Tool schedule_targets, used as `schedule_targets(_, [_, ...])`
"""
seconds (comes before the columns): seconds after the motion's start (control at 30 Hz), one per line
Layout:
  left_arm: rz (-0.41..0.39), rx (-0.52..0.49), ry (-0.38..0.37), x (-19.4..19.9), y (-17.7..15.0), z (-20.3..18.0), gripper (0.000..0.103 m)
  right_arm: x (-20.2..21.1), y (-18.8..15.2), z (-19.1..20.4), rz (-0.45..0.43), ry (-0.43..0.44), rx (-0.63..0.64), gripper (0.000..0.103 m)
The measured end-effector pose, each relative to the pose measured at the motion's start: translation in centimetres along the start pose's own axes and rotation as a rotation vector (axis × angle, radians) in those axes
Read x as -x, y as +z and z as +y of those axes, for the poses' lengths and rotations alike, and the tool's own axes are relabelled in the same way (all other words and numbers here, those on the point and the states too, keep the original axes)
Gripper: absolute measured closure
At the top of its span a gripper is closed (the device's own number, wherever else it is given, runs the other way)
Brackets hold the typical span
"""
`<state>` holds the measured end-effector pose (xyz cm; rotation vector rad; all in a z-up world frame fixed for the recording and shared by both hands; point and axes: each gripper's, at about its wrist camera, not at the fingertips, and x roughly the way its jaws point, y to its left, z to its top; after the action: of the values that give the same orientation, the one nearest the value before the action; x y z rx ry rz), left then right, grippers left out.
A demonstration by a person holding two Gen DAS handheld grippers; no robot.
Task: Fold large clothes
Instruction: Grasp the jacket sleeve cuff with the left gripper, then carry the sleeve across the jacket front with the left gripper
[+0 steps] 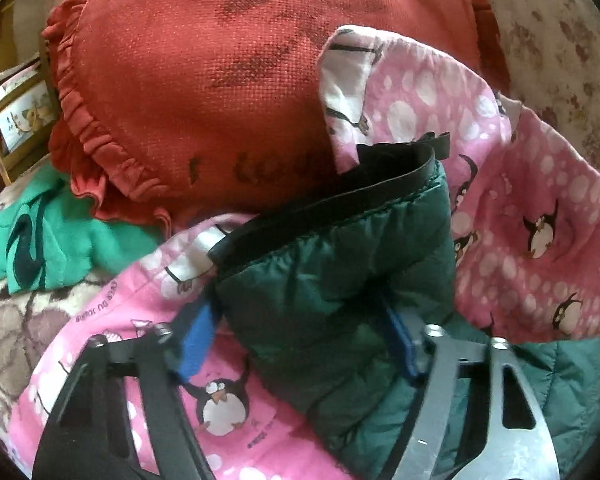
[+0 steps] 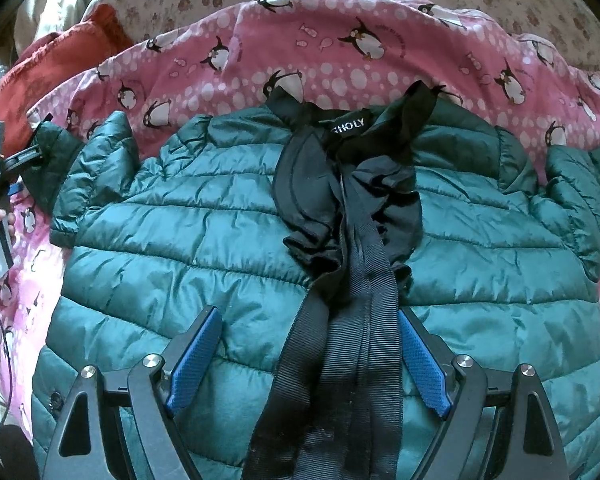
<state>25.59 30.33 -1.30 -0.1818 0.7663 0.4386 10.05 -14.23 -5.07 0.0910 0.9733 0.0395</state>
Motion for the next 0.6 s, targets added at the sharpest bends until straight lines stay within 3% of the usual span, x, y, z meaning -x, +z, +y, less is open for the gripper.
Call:
schedule_targets(0.07, [0.006, 0.008, -0.006, 0.1, 0.3, 0.3, 0.066, 0.0, 0.0, 0.1, 0.0, 0.0, -0.001, 0.017])
schedule_targets(0.1, [0.016, 0.018, -0.019, 0.3, 0.4, 0.6, 0.087, 0.0, 0.0, 0.1, 0.0, 0.0, -0.001, 0.017])
schedule_targets(0.13, [0.028, 0.037, -0.052, 0.7, 0.5, 1.0, 0.09, 0.0, 0.0, 0.1, -0.001, 0.0, -0.001, 0.017])
schedule_targets(0.2, [0.037, 0.068, -0.12, 1.9, 0.5, 1.8, 0.092, 0.0, -0.1, 0.2, -0.001, -0.003, 0.002, 0.017])
schedule_targets(0.47, [0.039, 0.013, -0.275, 8.0, -1.4, 1.7, 0.094, 0.6, -0.5, 0.0, -0.009, 0.007, -0.014, 0.017])
schedule_targets(0.6, [0.065, 0.036, -0.353, 10.9, -2.7, 1.5, 0.094, 1.8, -1.0, 0.0, -0.012, 0.006, -0.011, 0.017])
